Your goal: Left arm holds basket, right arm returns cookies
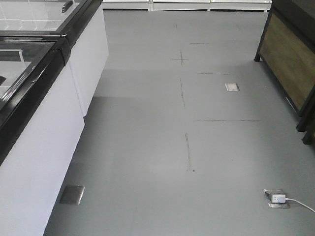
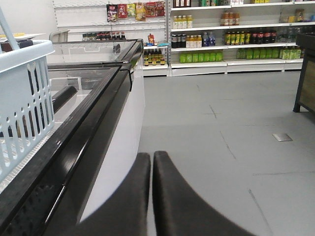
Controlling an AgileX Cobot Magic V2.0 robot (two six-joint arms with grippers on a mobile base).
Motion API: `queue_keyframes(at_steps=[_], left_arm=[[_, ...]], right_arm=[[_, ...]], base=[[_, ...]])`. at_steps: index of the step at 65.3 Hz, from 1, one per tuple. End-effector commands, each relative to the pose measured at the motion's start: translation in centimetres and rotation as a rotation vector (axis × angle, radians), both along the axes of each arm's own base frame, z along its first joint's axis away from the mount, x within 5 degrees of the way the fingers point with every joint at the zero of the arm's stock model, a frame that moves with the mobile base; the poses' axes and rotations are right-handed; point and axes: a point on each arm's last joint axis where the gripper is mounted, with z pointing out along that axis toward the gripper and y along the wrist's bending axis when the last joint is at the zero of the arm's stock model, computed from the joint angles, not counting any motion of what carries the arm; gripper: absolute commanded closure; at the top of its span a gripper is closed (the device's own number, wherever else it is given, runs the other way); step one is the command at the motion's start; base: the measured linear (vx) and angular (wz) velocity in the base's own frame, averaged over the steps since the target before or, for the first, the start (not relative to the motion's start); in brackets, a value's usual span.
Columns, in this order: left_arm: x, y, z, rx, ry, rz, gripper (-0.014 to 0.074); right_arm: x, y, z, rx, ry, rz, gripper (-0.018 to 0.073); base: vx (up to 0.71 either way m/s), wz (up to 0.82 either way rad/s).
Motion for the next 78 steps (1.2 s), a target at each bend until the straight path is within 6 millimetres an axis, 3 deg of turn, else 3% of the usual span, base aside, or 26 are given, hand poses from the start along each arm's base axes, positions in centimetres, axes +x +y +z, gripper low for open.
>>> queue_keyframes(at_steps=[1, 78], left_arm=[[-0.06, -0.07, 0.41, 0.003, -0.073, -0.010, 0.0603], [-0.06, -0.07, 0.41, 0.003, -0.073, -0.010, 0.0603]], right_arm=[[-0.12, -0.02, 0.64, -0.021, -0.079, -0.007, 0.0568], [-0.12, -0.02, 0.64, -0.021, -0.079, -0.007, 0.0568]], base=[[0.00, 0.00], [0.00, 0.00]])
